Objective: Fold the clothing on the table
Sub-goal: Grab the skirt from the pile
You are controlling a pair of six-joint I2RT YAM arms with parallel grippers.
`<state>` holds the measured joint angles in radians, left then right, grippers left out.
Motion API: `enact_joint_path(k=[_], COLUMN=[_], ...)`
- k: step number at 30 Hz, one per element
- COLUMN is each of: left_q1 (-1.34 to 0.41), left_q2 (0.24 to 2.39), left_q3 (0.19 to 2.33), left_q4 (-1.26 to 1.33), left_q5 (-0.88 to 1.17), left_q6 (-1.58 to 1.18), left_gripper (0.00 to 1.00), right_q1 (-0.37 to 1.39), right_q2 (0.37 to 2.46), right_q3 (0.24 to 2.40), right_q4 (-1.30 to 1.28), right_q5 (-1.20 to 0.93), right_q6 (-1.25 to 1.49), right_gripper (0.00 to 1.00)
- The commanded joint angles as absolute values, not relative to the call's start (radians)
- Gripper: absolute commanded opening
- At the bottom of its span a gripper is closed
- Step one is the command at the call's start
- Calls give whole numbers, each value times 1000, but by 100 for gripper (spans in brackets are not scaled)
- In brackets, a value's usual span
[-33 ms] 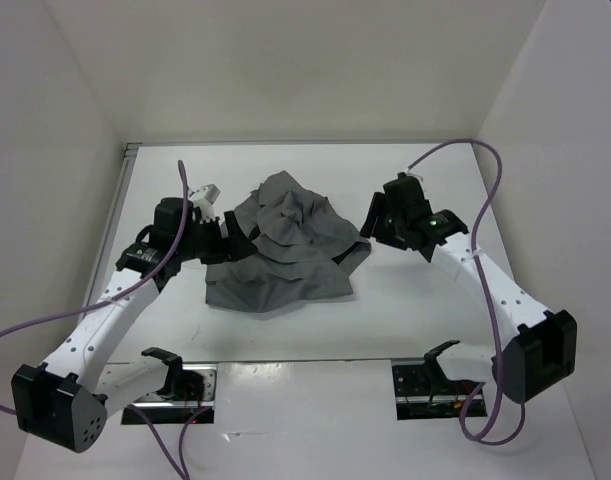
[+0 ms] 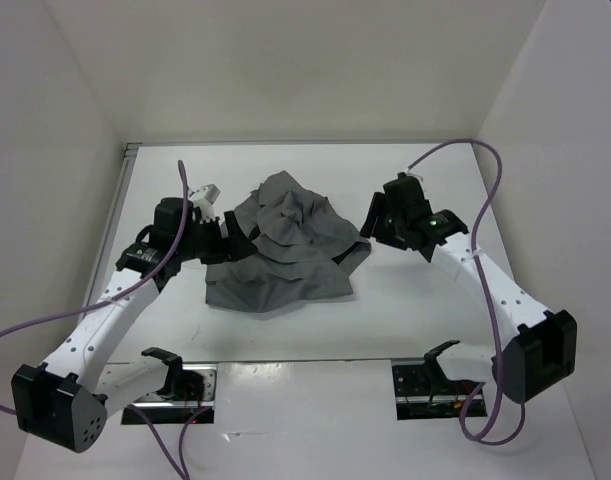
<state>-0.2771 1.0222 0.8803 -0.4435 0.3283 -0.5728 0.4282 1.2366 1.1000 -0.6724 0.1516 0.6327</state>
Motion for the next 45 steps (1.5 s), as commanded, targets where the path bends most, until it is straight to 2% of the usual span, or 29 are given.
enact_joint_path(k=[1,5,10,21,34,41,45], left_q1=[-272,-272,-272,-272,-272,-272,-272], left_q2=[1022,1062,1111,1092,1083,1092,1092], left_q3=[922,913,913,885,876,876,876], left_q4=[-404,-394,-394,-414,-423,-414,-414], left_q5=[373,405,428,408,399,399,399], left_q6=[-534,-543,-543,-543,-552,-561,-561], left_gripper=[86,86,87,87,87,87,87], right_q1=[430,430,476,586,597,597,597], right_q2=[1282,1405,1540,1827,1885,1897,1936], right_q3=[1077,1091,1212,1430,1454,1445,1434], right_q4=[-609,-585,-541,-620,-673,-673,-664], right_q5=[60,95,198,468,597,571,535], right_q6=[646,588,502,417,417,417,417], right_gripper=[65,61,55,51,46,46,41])
